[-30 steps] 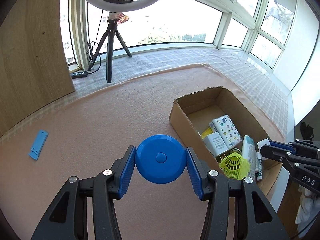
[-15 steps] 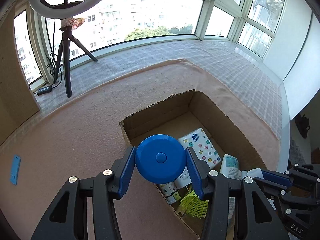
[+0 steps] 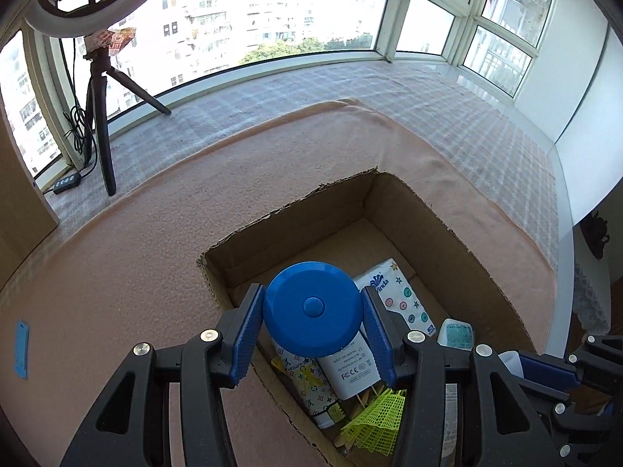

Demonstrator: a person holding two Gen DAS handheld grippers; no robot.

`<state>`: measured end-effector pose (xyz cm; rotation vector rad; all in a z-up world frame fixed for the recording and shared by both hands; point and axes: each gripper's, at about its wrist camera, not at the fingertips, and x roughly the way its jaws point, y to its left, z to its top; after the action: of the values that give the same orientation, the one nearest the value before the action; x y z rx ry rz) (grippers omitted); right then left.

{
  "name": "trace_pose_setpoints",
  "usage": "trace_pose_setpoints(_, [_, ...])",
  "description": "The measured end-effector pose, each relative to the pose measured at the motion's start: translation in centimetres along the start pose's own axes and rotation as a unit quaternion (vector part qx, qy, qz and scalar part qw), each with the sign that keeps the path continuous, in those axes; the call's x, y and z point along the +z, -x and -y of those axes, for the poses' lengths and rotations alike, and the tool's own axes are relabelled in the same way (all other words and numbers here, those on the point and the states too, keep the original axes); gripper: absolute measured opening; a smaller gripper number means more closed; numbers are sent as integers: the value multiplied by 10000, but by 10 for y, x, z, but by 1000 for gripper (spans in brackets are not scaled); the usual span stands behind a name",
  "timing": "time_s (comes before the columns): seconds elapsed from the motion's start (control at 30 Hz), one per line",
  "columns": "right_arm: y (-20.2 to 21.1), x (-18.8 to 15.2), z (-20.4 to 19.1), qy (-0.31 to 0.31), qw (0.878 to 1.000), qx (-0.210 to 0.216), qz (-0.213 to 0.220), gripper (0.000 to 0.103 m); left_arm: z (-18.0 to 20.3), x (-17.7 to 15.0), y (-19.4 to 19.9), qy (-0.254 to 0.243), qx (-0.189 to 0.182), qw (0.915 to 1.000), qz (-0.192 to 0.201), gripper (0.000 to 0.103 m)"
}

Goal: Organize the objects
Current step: 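Carry the tape measure and white cap into the box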

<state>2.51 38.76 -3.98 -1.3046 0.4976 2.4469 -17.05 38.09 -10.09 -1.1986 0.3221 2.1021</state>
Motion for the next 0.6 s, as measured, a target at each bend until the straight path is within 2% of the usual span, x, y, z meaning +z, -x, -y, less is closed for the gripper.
trace_pose_setpoints(0.1, [-2, 0, 1, -16, 10000, 9, -22, 13, 1, 1, -4, -21, -22, 10000, -38, 54])
trace_pose_setpoints(0.17, [-2, 1, 2, -34, 10000, 77, -12, 17, 1, 2, -5, -28, -107, 9999, -53, 54])
trace_pose_setpoints(0.2, [-1, 1, 2, -29, 10000, 86, 6, 21, 2, 2, -5, -19, -108, 9999, -28, 57])
trace_pose_setpoints(0.23, [-1, 1, 1, -10, 10000, 81, 18, 33, 1, 3, -4, -5, -88, 10000, -5, 70])
trace_pose_setpoints(0.27, [0, 2, 0, 12, 10000, 46, 45, 40, 1, 4, -3, 21, -83, 10000, 32, 77])
trace_pose_setpoints(0.3, [1, 2, -1, 59, 9999, -9, 83, 57, 0, 4, -2, 50, -91, 9999, 76, 86])
trace_pose_setpoints(0.33, [2, 2, -3, 125, 9998, -70, 128, 65, 0, 5, 0, 69, -97, 9999, 103, 87])
trace_pose_setpoints(0.47, [6, 2, -12, 385, 9981, -384, 285, 69, -1, 5, 0, 58, -126, 9999, 75, 87])
trace_pose_setpoints(0.6, [7, 3, -14, 412, 9978, -418, 306, 70, 0, 4, -1, 30, -114, 9999, 69, 87])
